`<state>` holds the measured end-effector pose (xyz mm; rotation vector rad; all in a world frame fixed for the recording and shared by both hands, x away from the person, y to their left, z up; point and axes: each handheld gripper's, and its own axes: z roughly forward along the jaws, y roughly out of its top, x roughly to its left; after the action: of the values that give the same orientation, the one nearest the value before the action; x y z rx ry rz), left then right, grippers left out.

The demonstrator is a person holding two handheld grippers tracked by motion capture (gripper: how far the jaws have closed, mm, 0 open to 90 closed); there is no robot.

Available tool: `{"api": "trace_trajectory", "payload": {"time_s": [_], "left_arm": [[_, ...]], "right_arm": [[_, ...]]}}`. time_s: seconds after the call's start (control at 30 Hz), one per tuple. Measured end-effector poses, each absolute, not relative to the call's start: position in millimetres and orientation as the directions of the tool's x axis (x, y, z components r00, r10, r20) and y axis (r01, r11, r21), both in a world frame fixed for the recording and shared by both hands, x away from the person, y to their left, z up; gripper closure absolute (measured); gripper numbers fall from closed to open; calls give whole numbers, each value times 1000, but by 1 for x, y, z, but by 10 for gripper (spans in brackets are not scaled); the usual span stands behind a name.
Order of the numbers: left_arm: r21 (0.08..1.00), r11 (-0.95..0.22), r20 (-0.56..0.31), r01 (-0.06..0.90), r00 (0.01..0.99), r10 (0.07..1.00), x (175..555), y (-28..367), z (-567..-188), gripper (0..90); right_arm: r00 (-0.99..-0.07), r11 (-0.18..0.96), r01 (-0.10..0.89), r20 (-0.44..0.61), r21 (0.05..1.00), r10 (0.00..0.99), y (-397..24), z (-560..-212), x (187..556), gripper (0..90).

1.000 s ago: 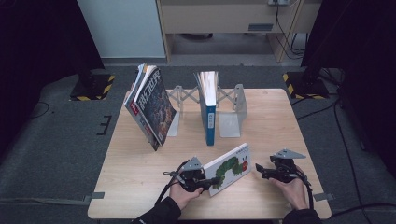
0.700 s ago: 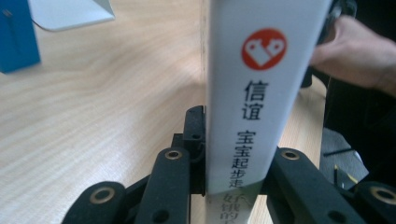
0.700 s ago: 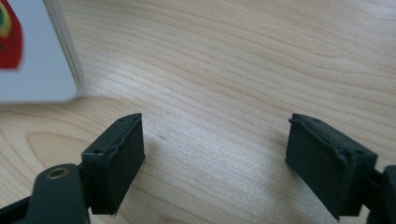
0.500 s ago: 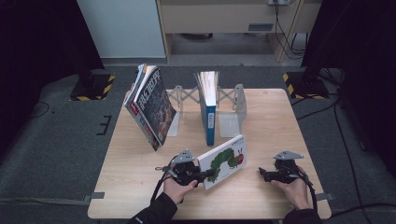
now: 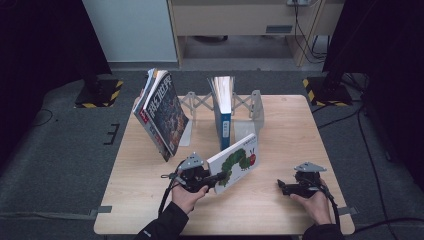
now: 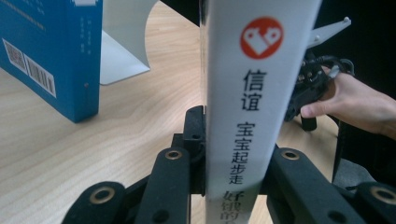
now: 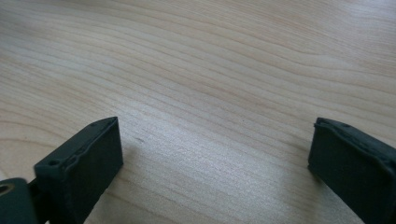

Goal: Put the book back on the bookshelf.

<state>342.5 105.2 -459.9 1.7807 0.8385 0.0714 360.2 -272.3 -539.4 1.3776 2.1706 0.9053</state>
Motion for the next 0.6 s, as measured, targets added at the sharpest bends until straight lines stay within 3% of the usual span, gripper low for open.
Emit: {"api": "trace_trajectory", "payload": {"time_s": [0.6], "left_arm": [[896, -110, -259, 430, 707, 658, 359, 80, -441, 748]], "right_arm": [[-427, 298, 639, 4, 709, 904, -272, -539, 360, 23]]}}
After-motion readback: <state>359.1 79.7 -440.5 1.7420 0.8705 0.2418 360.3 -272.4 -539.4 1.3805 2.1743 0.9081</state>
